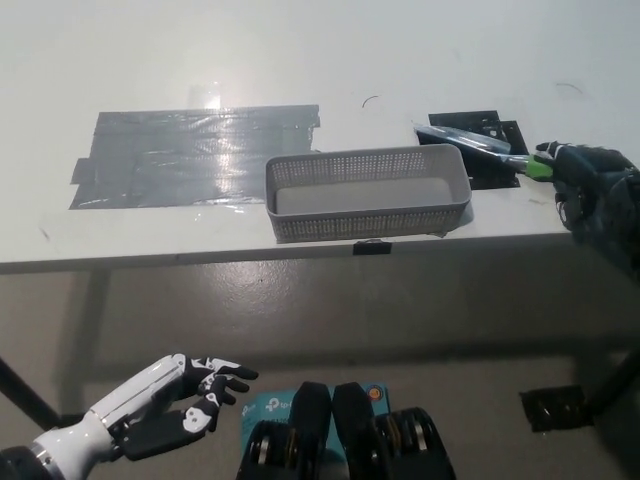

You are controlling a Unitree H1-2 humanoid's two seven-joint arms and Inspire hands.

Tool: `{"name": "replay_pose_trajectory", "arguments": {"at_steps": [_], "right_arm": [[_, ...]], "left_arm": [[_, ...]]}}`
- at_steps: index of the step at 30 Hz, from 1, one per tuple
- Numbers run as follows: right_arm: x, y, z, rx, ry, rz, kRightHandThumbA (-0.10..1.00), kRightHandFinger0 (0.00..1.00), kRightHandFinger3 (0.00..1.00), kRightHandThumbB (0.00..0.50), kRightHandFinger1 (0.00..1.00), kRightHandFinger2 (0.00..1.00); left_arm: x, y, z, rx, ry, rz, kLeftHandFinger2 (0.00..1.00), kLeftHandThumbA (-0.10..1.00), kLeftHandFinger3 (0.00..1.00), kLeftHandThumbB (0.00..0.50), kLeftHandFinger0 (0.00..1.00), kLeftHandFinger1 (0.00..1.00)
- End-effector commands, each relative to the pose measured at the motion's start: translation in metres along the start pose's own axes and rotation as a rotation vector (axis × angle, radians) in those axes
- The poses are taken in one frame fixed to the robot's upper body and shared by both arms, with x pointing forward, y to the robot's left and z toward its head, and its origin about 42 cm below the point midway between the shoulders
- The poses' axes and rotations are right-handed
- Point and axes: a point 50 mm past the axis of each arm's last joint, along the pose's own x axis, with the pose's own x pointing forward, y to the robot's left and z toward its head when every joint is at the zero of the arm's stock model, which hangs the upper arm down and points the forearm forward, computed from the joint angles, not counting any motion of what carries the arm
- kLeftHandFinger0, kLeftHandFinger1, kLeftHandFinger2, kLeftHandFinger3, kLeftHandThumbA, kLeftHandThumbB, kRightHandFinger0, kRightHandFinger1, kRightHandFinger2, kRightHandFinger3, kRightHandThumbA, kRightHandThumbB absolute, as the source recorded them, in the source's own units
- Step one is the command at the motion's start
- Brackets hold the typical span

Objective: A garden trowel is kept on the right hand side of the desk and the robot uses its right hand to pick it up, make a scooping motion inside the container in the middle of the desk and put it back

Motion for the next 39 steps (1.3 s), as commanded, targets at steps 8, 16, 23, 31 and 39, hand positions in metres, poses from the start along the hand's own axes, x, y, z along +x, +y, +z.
{"name": "replay_pose_trajectory", "arguments": {"at_steps": [8, 16, 23, 31, 39], "right_arm": [[0.002, -0.019, 0.022, 0.009, -0.041, 0.022, 0.55, 1.00, 1.00, 0.322, 1.00, 1.00], [-0.001, -0.011, 0.006, 0.020, -0.004, 0.129, 0.40, 0.00, 1.00, 0.059, 0.06, 0.46], [-0.001, 0.007, 0.012, -0.109, -0.020, 0.102, 0.16, 0.63, 0.98, 0.014, 0.70, 0.84], [0.001, 0.018, 0.022, -0.157, -0.018, 0.107, -0.10, 0.00, 0.20, 0.106, 0.35, 0.44], [-0.001, 0.029, 0.026, -0.189, 0.002, 0.081, -0.10, 0.05, 0.31, 0.016, 0.50, 0.78]], "left_arm": [[0.002, 0.006, 0.007, 0.028, -0.029, -0.012, 0.77, 1.00, 0.76, 0.428, 0.77, 0.78], [0.000, 0.000, 0.005, 0.032, -0.030, -0.023, 0.78, 1.00, 0.74, 0.421, 0.80, 0.79], [0.000, -0.001, 0.005, 0.050, -0.048, -0.035, 0.76, 1.00, 0.74, 0.390, 0.79, 0.78], [0.002, 0.000, 0.007, 0.039, -0.048, -0.040, 0.77, 1.00, 0.74, 0.420, 0.80, 0.79], [0.003, 0.000, 0.008, 0.050, -0.053, -0.048, 0.76, 1.00, 0.73, 0.436, 0.81, 0.79]]}}
